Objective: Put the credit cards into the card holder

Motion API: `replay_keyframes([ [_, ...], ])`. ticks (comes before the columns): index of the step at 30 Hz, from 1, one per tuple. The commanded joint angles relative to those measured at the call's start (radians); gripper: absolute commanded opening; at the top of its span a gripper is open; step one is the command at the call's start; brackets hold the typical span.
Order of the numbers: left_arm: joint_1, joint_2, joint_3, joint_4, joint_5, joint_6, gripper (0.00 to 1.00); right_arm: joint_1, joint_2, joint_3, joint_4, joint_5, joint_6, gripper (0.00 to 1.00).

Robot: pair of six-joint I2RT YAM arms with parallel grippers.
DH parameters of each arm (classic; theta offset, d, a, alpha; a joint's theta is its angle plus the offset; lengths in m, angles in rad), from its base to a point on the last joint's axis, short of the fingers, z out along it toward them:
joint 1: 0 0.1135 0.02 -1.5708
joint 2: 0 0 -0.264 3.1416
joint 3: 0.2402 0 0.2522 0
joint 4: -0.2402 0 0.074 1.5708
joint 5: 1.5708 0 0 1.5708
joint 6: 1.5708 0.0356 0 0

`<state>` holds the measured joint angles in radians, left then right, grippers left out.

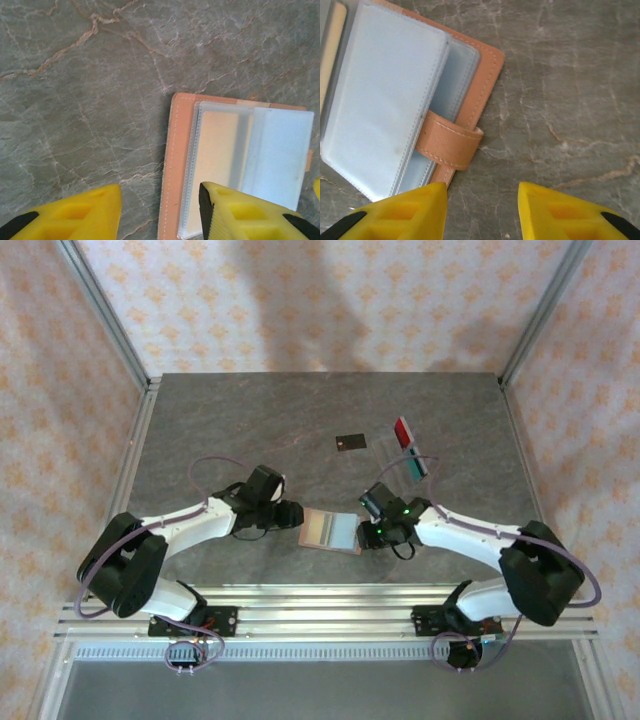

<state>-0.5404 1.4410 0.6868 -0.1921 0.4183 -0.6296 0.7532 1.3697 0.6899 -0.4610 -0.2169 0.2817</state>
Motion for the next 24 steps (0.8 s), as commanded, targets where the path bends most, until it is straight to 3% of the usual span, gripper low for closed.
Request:
replay_keyframes([
  [1, 0.007, 0.035, -0.025, 0.026, 0.022, -0.017, 0.48, -0.005, 0.053, 0.041, 0.03, 0.003, -0.089, 0.42],
  [7, 0.006, 0.086, -0.034, 0.105, 0.079, -0.047, 0.53, -0.005, 0.09, 0.062, 0.108, 0.038, -0.179, 0.43],
  [14, 0.007, 0.129, -0.001, 0.088, 0.103, -0.028, 0.53, -0.006, 0.154, 0.083, 0.172, -0.073, -0.297, 0.44],
  [19, 0.008, 0.128, 0.011, 0.097, 0.136, -0.029, 0.39, -0.005, 0.191, 0.065, 0.266, -0.225, -0.319, 0.26],
  [24, 0.007, 0.09, 0.013, 0.086, 0.152, -0.034, 0.31, -0.003, 0.195, 0.044, 0.343, -0.264, -0.285, 0.21],
])
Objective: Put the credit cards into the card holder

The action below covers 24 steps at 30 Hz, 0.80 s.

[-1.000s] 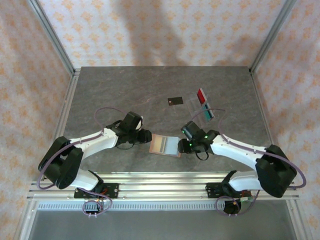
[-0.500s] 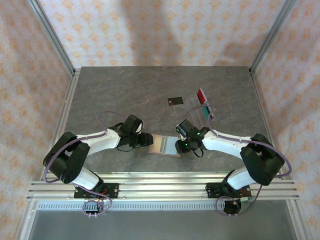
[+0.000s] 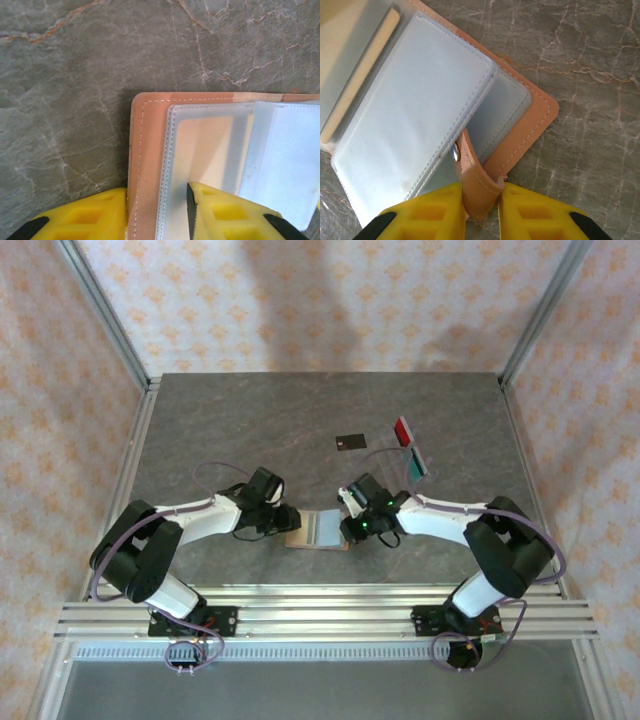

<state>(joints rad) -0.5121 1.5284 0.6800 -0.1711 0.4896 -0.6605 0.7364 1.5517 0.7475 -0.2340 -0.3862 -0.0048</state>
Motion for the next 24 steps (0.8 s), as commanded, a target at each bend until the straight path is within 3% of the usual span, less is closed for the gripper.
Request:
replay_keyframes([
  [1, -0.02, -0.01, 0.02, 0.058, 0.08, -0.005, 0.29, 0.014, 0.015, -0.016, 0.125, -0.096, 0.008, 0.2],
  [8, -0.019, -0.099, 0.026, 0.001, 0.064, 0.001, 0.24, 0.014, 0.016, -0.086, 0.267, -0.07, 0.112, 0.18],
  [19, -0.031, -0.108, 0.059, 0.053, 0.104, -0.038, 0.3, 0.014, 0.039, -0.159, 0.429, -0.09, 0.214, 0.23],
  [24, -0.087, -0.055, 0.095, 0.07, 0.065, -0.045, 0.32, 0.013, 0.008, -0.201, 0.492, -0.064, 0.233, 0.27],
])
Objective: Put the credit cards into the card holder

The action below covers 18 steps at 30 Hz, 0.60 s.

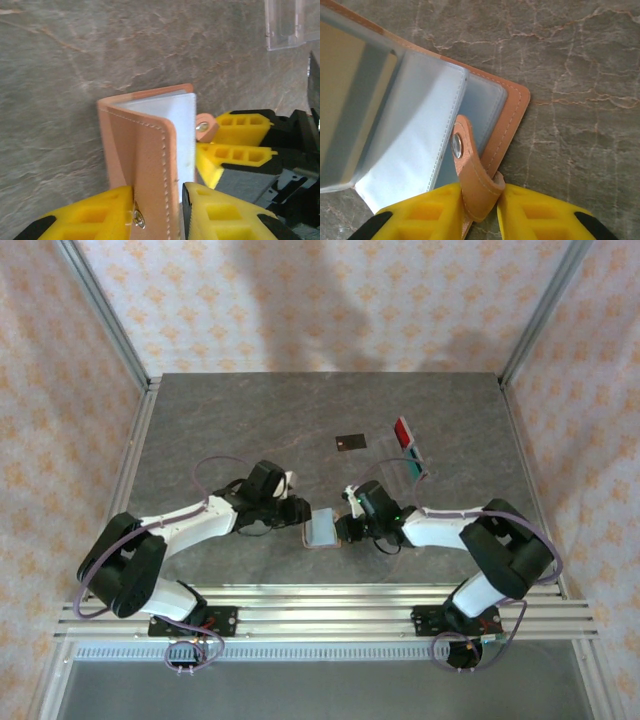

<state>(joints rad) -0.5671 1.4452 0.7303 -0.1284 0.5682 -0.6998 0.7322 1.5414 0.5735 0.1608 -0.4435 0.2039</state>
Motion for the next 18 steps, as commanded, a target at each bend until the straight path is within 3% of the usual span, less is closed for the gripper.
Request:
replay_keyframes([
  [1, -0.05, 0.041, 0.068, 0.001, -0.034, 0.013, 0.34, 0.016, 0.014, -0.037, 0.113, -0.007, 0.024, 0.28],
  [8, -0.082, 0.131, 0.123, 0.008, -0.065, 0.016, 0.36, 0.016, -0.048, -0.097, 0.156, 0.086, 0.032, 0.25],
  [12, -0.082, 0.161, 0.125, -0.018, -0.111, 0.035, 0.35, 0.016, -0.098, -0.118, 0.104, 0.23, 0.052, 0.25],
  [18, -0.082, 0.193, 0.096, 0.019, -0.113, 0.028, 0.32, 0.016, -0.132, -0.129, 0.061, 0.317, 0.098, 0.34],
])
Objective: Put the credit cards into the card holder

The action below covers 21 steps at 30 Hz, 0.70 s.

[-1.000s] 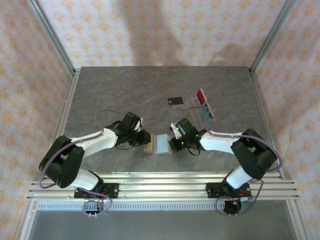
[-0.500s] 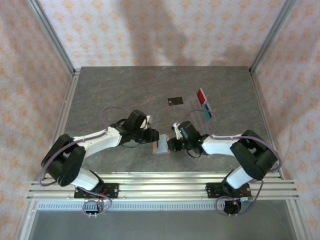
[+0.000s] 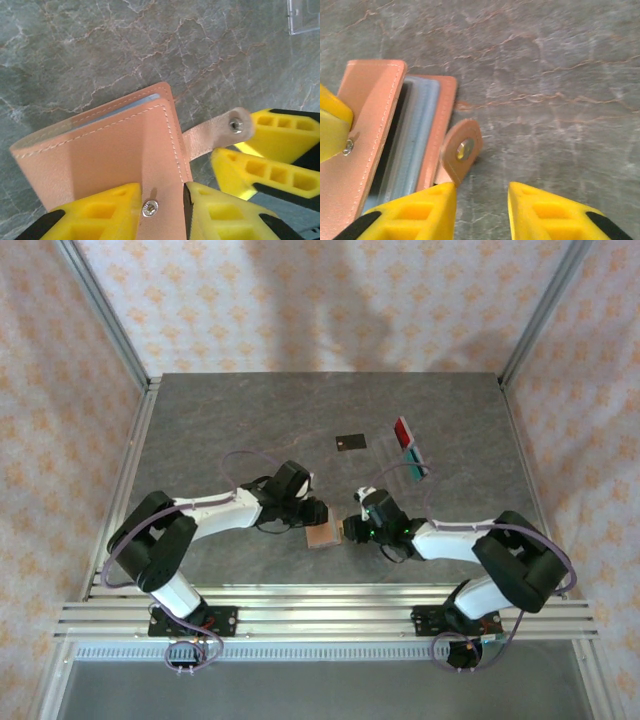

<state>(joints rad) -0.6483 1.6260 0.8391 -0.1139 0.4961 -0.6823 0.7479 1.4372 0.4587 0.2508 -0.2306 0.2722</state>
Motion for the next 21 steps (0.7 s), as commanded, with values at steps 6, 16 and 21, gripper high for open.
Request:
replay_keyframes([
  [6, -0.001, 0.041, -0.015, 0.035, -0.021, -0.002, 0.32, -0.001, -0.101, -0.01, -0.038, 0.048, 0.079, 0.45],
  [16, 0.015, 0.063, -0.002, 0.075, 0.029, -0.047, 0.32, -0.001, -0.16, 0.158, -0.389, 0.018, 0.256, 0.99],
  [21, 0.048, -0.002, 0.018, 0.051, 0.075, -0.074, 0.31, -0.001, -0.143, 0.186, -0.386, -0.027, 0.302, 0.78],
])
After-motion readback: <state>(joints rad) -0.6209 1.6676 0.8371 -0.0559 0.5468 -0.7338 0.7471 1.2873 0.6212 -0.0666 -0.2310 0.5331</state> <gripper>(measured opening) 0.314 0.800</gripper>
